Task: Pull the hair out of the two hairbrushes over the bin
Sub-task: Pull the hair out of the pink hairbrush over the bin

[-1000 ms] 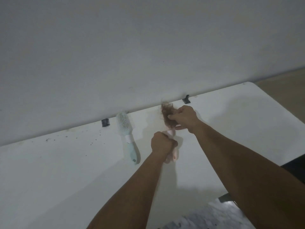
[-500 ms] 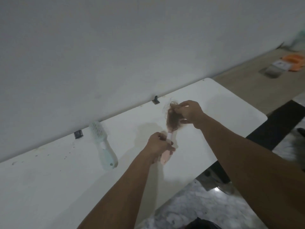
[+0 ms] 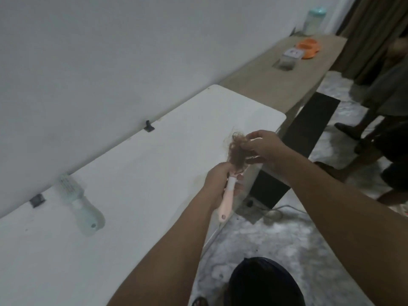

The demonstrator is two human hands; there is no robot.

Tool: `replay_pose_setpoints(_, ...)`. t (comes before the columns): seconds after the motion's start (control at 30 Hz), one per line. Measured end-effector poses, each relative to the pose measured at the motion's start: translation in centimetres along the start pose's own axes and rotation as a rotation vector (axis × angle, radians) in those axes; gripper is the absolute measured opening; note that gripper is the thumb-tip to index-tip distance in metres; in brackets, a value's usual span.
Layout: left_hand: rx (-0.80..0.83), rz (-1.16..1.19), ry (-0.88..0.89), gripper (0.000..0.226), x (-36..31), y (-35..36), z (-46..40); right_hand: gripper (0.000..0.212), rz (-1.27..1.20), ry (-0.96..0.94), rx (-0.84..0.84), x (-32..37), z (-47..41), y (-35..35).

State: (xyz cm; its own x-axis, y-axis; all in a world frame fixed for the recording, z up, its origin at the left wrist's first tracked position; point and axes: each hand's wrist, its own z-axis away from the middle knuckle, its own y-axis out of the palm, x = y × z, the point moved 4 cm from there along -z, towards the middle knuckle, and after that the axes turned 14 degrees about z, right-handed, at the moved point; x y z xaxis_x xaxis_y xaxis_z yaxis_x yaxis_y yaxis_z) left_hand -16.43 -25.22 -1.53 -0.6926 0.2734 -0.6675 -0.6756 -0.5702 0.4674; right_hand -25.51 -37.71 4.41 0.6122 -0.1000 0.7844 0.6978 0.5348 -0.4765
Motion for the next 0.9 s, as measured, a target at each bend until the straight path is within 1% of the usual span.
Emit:
replay_pose_setpoints(0.07,0.013,-0.072,0.012,0.024,1.7,1.6,0.1,0.029,-0.004,0.020,-0.023,-2.5,0.9,-1.9)
replay_pose_setpoints(0.13,0.050,-0.108,0.012,0.018,3.7,3.3,0.6,0.030,-0.032,0.023,-0.058,-5.0,2.1,-3.7)
replay_pose_setpoints(0.23,0.089,-0.167,-0.021,0.010,7.1,5.4,1.1,0.029,-0.078,0.042,-0.111,-8.8,4.1,-5.8)
replay_pose_setpoints(0.3,0.081,-0.163,-0.067,0.010,9.8,6.1,1.3,0.026,-0.082,0.066,-0.143,-11.8,5.1,-6.8)
replay_pose_setpoints(0.37,0.075,-0.200,-0.102,0.016,12.6,6.6,1.1,0.023,-0.085,0.103,-0.184,-15.4,5.6,-7.5)
replay_pose_setpoints(0.47,0.080,-0.387,-0.079,0.037,17.3,6.7,0.0,0.026,-0.114,0.153,-0.216,-21.3,6.3,-7.8)
replay_pose_setpoints(0.53,0.107,-0.485,-0.041,0.047,20.5,6.4,-1.0,0.028,-0.137,0.172,-0.202,-25.1,6.8,-7.5)
replay_pose_setpoints(0.6,0.119,-0.535,-0.030,0.047,23.9,5.7,-2.0,0.028,-0.183,0.196,-0.191,-29.1,7.1,-6.9)
replay_pose_setpoints(0.77,0.056,-0.586,-0.075,0.050,32.8,1.9,-5.9,0.018,-0.319,0.257,-0.210,-38.8,8.0,-3.4)
replay_pose_setpoints(0.83,0.057,-0.683,-0.117,0.045,35.8,0.1,-7.2,0.023,-0.276,0.235,-0.207,-42.3,8.6,-1.1)
replay_pose_setpoints(0.9,0.076,-0.745,-0.147,0.043,38.5,-1.8,-8.0,0.034,-0.245,0.218,-0.204,-45.5,9.2,1.5)
